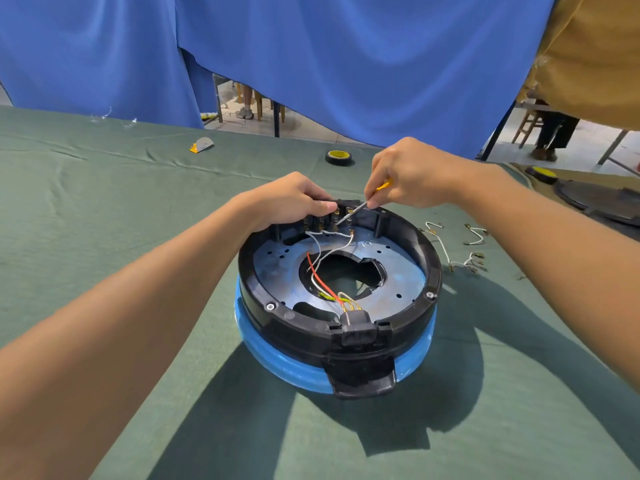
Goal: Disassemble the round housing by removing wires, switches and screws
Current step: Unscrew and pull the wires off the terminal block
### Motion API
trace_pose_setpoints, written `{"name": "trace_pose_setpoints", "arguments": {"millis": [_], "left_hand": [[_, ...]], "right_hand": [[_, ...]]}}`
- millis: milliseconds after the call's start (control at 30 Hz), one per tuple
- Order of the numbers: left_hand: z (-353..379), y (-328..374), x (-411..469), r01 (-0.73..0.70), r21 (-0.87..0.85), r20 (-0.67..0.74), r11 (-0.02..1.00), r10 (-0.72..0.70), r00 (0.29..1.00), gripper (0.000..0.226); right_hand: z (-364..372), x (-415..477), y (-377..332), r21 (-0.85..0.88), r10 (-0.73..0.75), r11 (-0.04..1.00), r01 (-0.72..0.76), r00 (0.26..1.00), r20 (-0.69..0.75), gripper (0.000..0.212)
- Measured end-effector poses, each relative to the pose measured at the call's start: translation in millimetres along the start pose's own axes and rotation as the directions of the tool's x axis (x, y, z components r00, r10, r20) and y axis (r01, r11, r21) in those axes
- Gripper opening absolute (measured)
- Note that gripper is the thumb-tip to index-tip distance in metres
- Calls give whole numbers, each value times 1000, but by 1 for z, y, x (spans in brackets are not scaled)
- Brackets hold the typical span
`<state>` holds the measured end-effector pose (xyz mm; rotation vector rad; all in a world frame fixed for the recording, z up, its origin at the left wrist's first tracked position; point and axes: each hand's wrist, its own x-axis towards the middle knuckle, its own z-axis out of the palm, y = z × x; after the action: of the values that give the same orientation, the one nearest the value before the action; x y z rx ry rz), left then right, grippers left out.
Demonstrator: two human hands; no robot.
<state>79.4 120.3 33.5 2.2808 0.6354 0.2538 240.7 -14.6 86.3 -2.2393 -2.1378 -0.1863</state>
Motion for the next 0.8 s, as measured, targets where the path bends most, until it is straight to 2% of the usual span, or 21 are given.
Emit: {"name": "trace_pose_setpoints", "arguments": {"millis": [100,400,600,800], "left_hand": [[0,0,0,-5,2,-5,1000,5,1000,25],[-1,2,-2,-9,34,8,999,9,1000,28],[-2,6,1,17,49,119,999,-23,993,32],[-1,6,4,44,24,109,999,-47,993,32]], "right_hand": [[0,-2,-1,7,-16,1000,16,1000,-13,7],[13,-21,-3,-53,15,998,-25,984,-177,15],[14,-26,-4,-25,67,997,-72,985,-156,18],[11,-25,-7,-41,40,998,-47,989,-142,17]]}}
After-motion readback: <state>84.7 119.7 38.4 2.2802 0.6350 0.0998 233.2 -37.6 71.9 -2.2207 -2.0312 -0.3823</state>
